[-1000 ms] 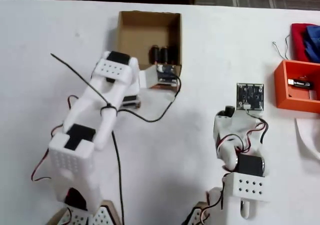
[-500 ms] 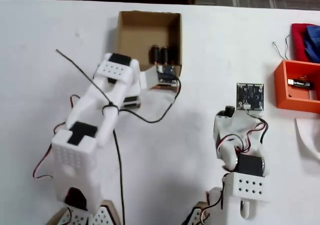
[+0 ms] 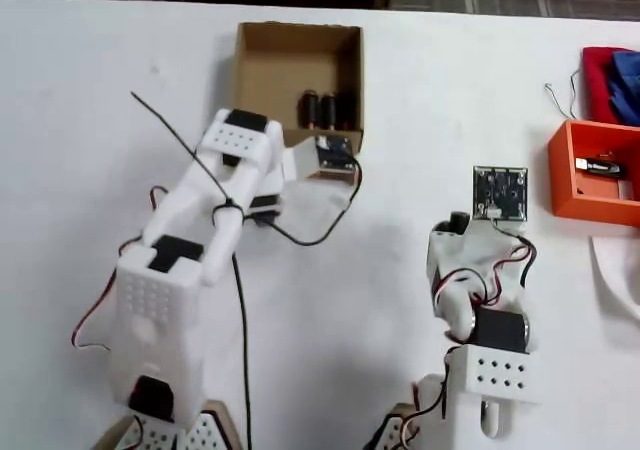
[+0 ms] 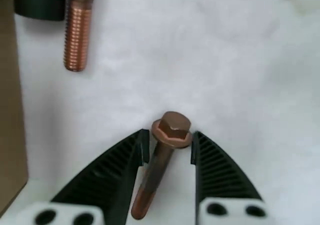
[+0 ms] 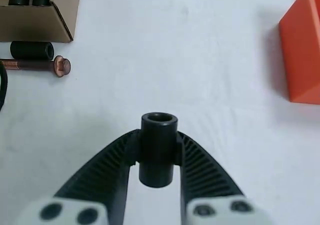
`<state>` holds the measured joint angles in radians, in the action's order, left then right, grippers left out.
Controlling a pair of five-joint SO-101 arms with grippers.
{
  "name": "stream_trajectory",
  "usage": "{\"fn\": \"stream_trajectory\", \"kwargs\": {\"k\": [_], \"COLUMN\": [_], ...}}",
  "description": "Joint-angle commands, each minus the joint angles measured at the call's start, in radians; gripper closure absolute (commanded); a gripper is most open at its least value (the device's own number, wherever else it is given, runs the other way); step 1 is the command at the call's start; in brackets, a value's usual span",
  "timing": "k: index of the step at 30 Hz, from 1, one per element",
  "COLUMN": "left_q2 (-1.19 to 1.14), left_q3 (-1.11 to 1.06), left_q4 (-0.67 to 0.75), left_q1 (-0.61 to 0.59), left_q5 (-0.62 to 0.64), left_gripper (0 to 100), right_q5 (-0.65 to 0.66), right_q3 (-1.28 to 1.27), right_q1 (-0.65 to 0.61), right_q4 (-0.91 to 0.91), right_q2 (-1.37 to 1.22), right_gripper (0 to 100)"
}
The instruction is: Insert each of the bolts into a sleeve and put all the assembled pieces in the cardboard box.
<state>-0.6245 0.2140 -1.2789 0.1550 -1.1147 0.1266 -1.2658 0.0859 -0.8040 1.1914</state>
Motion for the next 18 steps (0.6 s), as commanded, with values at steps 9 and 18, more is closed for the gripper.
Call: {"fn": "stream_trajectory", "kwargs": {"k": [9,18], "left_q2": [-0.051,-0.049], "left_q3": [0.084,0.532], "left_q4": [-0.035,-0.367], "left_q1": [0.011,0.034], "left_q5": [0.005,0.222], "left_gripper": [97,98], "right_q5": [-0.008,-0.008], "right_q3": [0.006,0.006], "right_q1": [0.007,0.012], "right_q4": [0.025,0.025], "right_q2": [0.03,0.031], "right_gripper": [97.8,97.8]}}
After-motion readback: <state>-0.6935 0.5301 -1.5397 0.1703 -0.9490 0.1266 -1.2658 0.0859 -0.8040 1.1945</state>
